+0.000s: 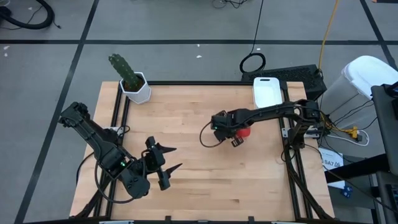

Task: Nest measuring cups in basket
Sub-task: Put the stacked measuring cups into the white bin

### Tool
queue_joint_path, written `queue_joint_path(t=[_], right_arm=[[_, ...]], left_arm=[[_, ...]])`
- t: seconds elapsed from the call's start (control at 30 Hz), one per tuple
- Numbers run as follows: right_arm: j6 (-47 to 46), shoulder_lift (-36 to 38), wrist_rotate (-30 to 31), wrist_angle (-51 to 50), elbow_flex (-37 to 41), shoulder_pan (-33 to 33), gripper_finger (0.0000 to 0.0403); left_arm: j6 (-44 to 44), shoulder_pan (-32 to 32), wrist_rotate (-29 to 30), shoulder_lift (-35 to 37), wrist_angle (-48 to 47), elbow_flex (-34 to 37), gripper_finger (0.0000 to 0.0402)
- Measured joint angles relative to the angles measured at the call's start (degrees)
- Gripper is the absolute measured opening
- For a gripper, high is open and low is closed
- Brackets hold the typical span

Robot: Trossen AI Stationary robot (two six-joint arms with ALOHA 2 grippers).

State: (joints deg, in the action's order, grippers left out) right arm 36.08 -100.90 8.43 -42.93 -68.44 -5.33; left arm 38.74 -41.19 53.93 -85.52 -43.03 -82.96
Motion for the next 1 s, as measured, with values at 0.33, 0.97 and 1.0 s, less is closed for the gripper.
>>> queue_joint_path(t=[0.33, 0.97, 1.0], right_arm=[[5.67, 0.04, 6.65, 5.01, 3.73, 3.75, 0.0022], [12.63, -0.02, 32.37, 17.78, 2.57, 4.40, 0.0022], [13.43, -0.02, 33.57, 18.96, 2.57, 4.25, 0.0022]], left_arm=[[-0.22, 0.00, 0.00, 0.00, -0.02, 0.00, 0.0282], [-0.59, 0.00, 0.00, 0.00, -0.39, 0.00, 0.0282], [-0.59, 0.00, 0.00, 0.00, -0.39, 0.00, 0.0282]])
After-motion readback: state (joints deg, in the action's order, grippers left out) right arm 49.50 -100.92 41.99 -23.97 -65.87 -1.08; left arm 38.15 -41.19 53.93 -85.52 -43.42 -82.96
